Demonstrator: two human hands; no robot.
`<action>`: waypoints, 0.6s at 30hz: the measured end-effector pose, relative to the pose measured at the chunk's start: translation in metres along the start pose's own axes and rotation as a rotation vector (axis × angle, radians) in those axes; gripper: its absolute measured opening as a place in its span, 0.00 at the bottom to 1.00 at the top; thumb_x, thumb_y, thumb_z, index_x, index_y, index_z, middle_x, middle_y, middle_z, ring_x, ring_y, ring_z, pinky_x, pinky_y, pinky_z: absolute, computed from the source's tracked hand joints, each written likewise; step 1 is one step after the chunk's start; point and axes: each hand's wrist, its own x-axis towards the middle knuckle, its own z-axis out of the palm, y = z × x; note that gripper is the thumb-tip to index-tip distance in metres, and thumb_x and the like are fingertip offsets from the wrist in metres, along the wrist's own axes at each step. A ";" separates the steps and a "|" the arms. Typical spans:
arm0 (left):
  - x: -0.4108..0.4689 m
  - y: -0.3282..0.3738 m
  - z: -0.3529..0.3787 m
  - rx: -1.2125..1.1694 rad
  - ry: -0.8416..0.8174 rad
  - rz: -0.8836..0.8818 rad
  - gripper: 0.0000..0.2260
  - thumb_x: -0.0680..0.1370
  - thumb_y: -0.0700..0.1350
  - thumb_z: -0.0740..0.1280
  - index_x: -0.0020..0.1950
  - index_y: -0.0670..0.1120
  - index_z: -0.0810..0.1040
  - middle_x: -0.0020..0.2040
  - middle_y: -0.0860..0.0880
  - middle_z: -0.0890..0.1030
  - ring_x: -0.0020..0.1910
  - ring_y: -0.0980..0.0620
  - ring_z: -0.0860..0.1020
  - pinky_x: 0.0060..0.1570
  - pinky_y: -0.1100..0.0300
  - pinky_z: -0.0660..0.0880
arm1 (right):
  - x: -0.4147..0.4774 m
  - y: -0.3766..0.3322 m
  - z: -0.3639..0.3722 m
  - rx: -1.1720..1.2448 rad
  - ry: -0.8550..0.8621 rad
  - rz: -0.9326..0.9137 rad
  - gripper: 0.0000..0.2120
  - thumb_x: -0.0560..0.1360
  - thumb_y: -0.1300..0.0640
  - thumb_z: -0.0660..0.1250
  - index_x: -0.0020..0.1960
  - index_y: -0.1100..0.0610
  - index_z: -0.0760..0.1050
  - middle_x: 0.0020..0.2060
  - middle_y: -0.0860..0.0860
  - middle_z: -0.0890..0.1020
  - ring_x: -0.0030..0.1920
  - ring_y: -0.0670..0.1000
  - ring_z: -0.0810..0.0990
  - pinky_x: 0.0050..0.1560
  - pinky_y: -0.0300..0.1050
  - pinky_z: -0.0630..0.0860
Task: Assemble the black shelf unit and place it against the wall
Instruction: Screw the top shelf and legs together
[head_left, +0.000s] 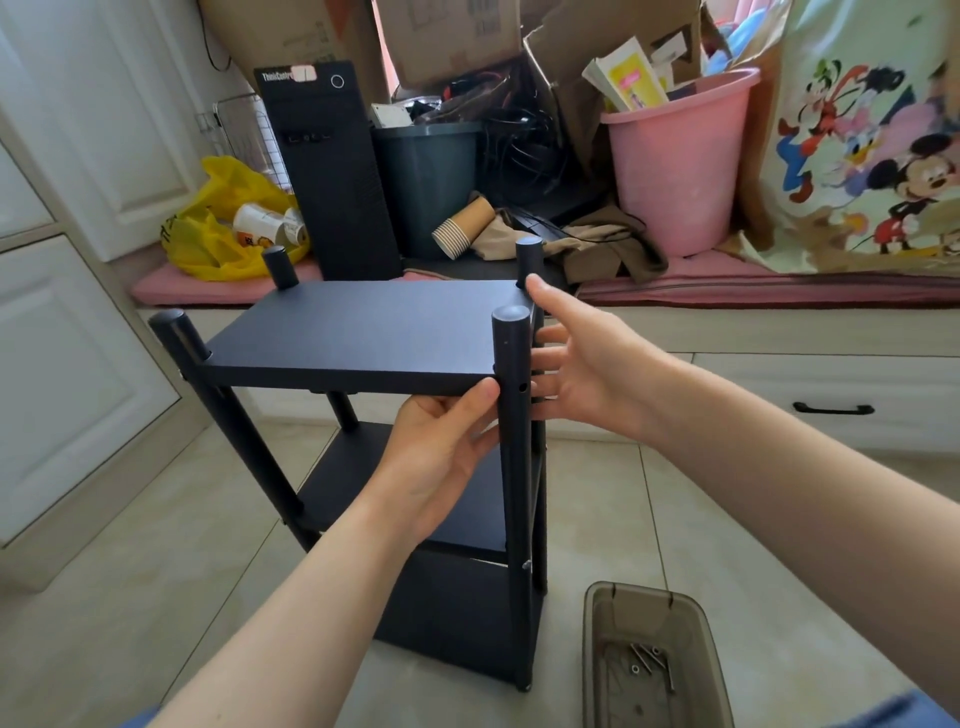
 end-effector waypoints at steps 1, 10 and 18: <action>-0.001 0.000 0.001 0.010 0.002 -0.003 0.16 0.79 0.47 0.69 0.65 0.42 0.81 0.63 0.41 0.82 0.65 0.42 0.79 0.61 0.51 0.78 | 0.000 -0.002 0.003 -0.017 0.011 0.008 0.31 0.74 0.35 0.67 0.65 0.59 0.72 0.47 0.61 0.85 0.42 0.61 0.85 0.42 0.59 0.83; -0.002 0.000 0.007 0.031 0.075 -0.033 0.20 0.77 0.46 0.69 0.64 0.36 0.79 0.61 0.37 0.82 0.63 0.39 0.80 0.58 0.50 0.80 | -0.001 -0.006 0.017 -0.258 0.098 -0.032 0.35 0.74 0.29 0.61 0.72 0.51 0.68 0.57 0.58 0.81 0.48 0.59 0.86 0.46 0.59 0.83; -0.004 0.000 0.009 -0.016 0.083 -0.038 0.19 0.77 0.45 0.69 0.64 0.36 0.79 0.61 0.36 0.82 0.64 0.39 0.80 0.60 0.46 0.79 | -0.006 -0.002 0.023 -0.391 0.083 -0.107 0.26 0.79 0.33 0.53 0.62 0.49 0.77 0.49 0.55 0.85 0.49 0.56 0.85 0.54 0.58 0.81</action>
